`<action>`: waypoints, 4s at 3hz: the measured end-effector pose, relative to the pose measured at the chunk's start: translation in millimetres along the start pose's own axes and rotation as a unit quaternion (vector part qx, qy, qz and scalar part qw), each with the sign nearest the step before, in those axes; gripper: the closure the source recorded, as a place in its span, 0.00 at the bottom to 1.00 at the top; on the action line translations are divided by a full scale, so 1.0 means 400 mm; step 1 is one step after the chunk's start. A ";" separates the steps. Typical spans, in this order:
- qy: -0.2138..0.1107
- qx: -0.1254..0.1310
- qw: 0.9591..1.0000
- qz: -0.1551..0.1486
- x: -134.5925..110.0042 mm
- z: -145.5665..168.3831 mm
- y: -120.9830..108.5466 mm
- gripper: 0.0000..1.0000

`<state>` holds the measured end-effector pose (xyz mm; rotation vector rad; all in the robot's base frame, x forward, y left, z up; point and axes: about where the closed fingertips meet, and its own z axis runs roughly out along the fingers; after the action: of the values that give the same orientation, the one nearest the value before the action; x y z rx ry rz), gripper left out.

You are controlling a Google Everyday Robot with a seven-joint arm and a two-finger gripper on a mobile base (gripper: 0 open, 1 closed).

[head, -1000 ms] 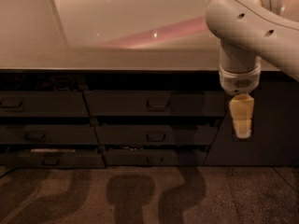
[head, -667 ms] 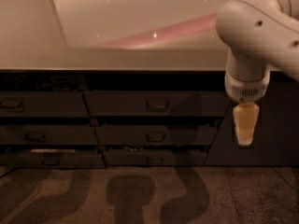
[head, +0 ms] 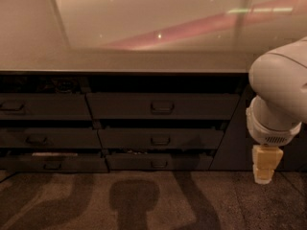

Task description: Open top drawer

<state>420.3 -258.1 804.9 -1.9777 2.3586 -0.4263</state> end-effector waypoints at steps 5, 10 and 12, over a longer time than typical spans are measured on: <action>-0.012 -0.099 0.994 0.039 0.045 0.183 -0.180 0.00; -0.110 -0.025 0.994 0.007 0.040 0.189 -0.214 0.00; -0.129 0.011 0.992 0.011 0.053 0.196 -0.287 0.00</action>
Offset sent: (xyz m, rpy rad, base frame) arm 0.1023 -0.0585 -0.0671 0.0198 0.2160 -0.2423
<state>542.3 -310.6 758.9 -1.8668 2.2045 -0.1823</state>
